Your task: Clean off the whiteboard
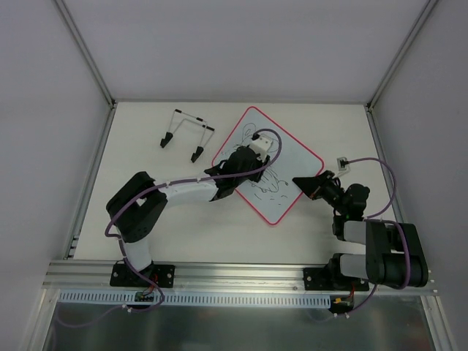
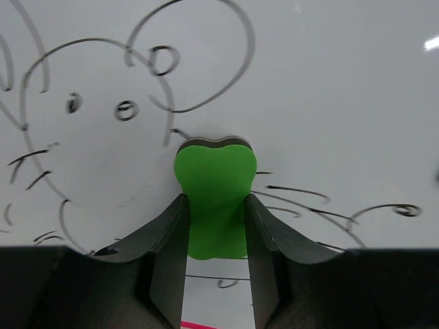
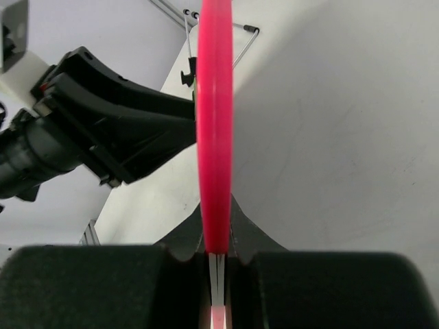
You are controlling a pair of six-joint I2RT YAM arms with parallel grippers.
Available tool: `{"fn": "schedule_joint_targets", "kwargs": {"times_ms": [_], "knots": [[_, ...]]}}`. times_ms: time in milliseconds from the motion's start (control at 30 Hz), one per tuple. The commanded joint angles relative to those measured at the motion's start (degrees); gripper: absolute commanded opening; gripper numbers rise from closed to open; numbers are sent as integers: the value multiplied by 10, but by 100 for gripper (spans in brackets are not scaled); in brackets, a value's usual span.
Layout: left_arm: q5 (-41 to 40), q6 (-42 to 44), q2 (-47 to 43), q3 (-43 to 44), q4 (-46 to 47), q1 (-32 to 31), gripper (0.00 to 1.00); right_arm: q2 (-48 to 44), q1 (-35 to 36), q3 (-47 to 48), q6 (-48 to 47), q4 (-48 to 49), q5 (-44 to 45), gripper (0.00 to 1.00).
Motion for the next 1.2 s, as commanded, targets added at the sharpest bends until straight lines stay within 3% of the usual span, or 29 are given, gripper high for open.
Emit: {"fn": "schedule_joint_targets", "kwargs": {"times_ms": [0,167,433,667,900,1167], "knots": [[34,8,38,55,-78,-55,0,-37,14,10,-65,85,-45,0],[24,-24,41,68,-92,-51,0,-53,16,11,-78,59,-45,0],[20,-115,41,53,-107,71,0,-53,16,12,-75,58,-50,0],[36,-116,61,73,-113,125,0,-50,16,15,-77,58,-54,0],[72,-109,86,98,-118,100,0,-43,27,19,-73,59,-60,0],[84,-115,96,102,-96,-6,0,-42,31,20,-75,58,-63,0]]}}
